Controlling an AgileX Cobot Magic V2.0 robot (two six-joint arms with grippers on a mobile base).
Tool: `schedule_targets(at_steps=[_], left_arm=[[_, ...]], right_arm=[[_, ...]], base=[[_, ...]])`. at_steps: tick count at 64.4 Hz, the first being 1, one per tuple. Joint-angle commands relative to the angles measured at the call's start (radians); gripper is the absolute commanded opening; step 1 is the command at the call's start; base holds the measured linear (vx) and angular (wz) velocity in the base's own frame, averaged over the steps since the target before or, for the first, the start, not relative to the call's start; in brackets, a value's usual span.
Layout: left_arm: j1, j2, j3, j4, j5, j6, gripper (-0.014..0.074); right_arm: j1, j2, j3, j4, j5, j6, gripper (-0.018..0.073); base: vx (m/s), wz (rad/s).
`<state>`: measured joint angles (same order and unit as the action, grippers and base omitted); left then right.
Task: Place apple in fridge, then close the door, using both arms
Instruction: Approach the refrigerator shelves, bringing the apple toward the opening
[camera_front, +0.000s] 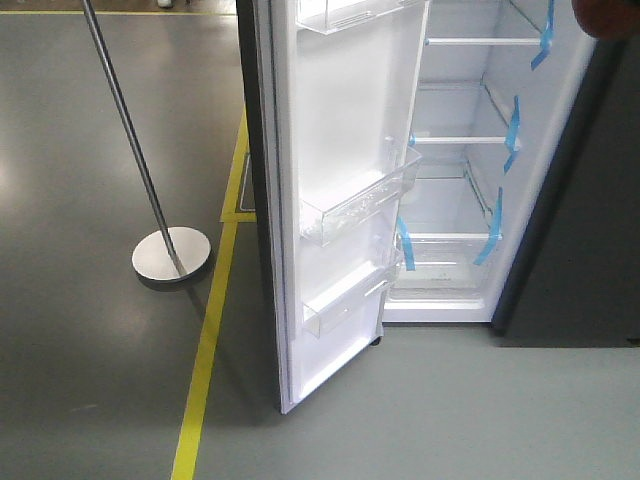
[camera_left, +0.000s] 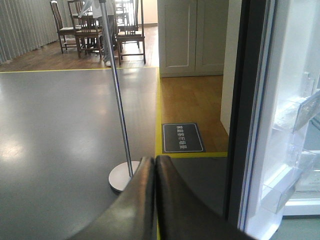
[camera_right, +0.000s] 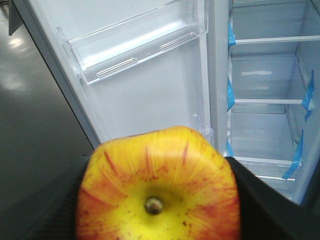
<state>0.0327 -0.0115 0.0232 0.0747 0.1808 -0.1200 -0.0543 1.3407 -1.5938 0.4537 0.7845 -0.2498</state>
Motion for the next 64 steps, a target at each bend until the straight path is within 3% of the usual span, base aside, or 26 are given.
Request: schedule_targets(at_steps=[1, 64], left_arm=[[-0.004, -0.015, -0.016, -0.001, -0.068, -0.006, -0.0006], [-0.004, -0.015, -0.016, -0.001, -0.068, -0.006, -0.0006]], right_arm=[[-0.005, -0.028, -0.033, 0.022, -0.073, -0.007, 0.0159], [-0.005, -0.028, -0.033, 0.022, -0.073, -0.007, 0.0159]], base=[[0.12, -0.02], [0.11, -0.01]])
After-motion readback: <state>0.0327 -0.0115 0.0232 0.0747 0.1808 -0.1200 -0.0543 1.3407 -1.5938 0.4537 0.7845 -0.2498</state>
